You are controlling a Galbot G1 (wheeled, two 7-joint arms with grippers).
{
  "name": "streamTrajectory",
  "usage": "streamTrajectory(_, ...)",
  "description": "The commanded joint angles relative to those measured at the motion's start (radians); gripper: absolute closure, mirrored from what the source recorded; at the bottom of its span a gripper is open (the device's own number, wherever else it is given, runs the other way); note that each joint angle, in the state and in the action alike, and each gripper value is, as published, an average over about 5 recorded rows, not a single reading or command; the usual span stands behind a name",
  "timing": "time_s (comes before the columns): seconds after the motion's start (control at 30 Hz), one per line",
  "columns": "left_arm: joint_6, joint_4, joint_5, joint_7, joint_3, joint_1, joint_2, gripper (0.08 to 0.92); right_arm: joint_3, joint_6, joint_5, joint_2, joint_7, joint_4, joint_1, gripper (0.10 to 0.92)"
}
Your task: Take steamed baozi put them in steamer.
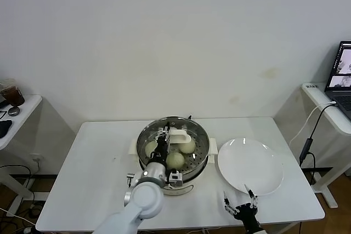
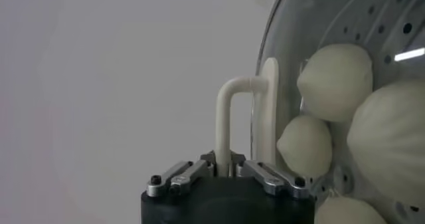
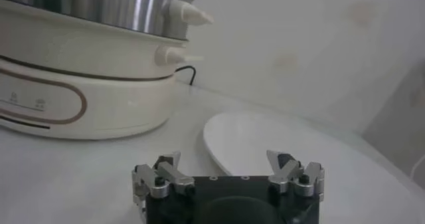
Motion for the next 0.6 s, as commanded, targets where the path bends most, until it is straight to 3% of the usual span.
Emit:
streamTrajectory(0.03, -0.053, -0.138, -0.153, -0.057, -0.099, 0.123, 0.007, 0.633, 0.0, -0.001, 0.0, -0.001, -0.001, 0.003, -0.002, 0.203)
streamTrajectory(0.23, -0.219, -0.31, -0.512, -0.191, -0.231, 0.324, 0.025, 0.46, -0.002, 0.001, 0.004, -0.017, -0.002, 0.005, -0.01, 0.203)
streamTrajectory(0.33, -0.34, -0.39, -0.697, -0.24, -0.304, 0.491, 0.009, 0.382, -0.007, 0.004, 0.017, -0.036, -0.004, 0.016, -0.021, 0.203)
streamTrajectory(0.53, -0.726, -0.474, -1.061, -0.373, -0.567, 0.881, -0.071, 0.22, -0.012, -0.005, 0.042, -0.05, -0.009, 0.035, -0.025, 0.203)
streamTrajectory(0.6, -0.775, -0.484, -1.17, -0.396, -0.642, 0.973, -0.093, 0.193, -0.015, -0.009, 0.049, -0.054, -0.011, 0.039, -0.028, 0.203)
